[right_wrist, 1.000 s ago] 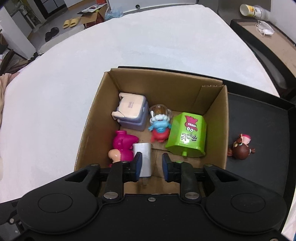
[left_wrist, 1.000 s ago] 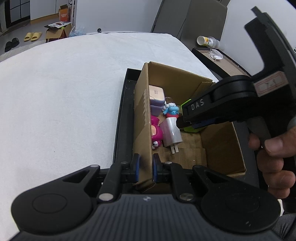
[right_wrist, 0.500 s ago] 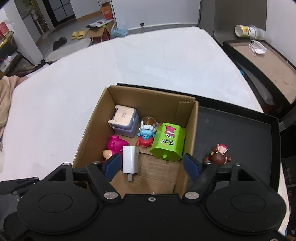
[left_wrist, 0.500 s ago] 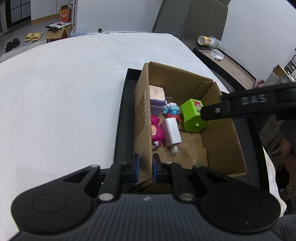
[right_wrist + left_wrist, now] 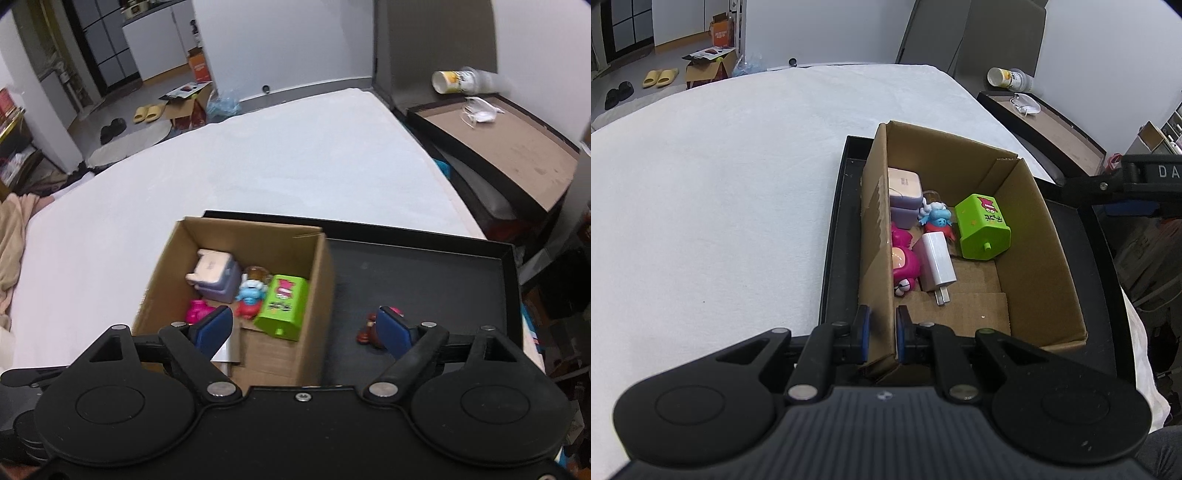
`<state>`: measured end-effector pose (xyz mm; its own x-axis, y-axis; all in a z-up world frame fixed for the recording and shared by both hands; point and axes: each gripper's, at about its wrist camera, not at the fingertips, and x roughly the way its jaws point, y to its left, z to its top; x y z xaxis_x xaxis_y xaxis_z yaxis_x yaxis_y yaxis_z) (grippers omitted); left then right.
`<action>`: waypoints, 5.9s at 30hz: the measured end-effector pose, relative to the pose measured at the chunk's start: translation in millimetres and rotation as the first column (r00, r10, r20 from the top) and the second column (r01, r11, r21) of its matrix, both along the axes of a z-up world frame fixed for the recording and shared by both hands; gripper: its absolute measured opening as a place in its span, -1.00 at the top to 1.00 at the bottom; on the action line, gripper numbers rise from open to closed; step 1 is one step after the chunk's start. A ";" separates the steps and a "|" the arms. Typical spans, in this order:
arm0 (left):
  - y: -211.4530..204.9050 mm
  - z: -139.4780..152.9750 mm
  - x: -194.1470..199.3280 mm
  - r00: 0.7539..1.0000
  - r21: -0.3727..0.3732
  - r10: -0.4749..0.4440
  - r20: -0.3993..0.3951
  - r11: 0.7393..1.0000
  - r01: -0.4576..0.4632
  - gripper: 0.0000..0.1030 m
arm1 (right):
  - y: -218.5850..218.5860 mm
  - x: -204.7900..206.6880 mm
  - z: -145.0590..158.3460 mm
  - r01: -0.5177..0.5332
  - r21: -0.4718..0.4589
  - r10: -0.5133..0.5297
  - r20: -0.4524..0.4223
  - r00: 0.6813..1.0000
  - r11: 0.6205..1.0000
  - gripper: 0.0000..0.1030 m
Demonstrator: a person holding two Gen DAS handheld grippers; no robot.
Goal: Organize rigid objects
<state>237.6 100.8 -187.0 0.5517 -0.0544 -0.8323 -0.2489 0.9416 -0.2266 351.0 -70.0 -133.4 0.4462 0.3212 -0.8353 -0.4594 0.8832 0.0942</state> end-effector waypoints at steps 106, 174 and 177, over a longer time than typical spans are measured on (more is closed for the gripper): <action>7.0 11.8 -12.0 0.998 -0.038 -0.004 0.067 0.999 0.006 0.78 | 40.4 -24.3 -10.0 -0.097 -0.043 0.089 -0.153 0.984 0.994 0.18; -2.4 71.1 -15.6 0.999 0.024 -0.053 -0.002 0.998 0.053 0.63 | -61.0 -64.3 34.8 0.131 0.001 -0.131 0.005 0.991 0.991 -1.00; -6.0 86.3 -19.2 0.998 0.022 -0.065 0.000 0.998 0.065 0.28 | -67.4 -74.5 41.3 0.139 0.010 -0.139 0.031 0.990 0.990 -1.00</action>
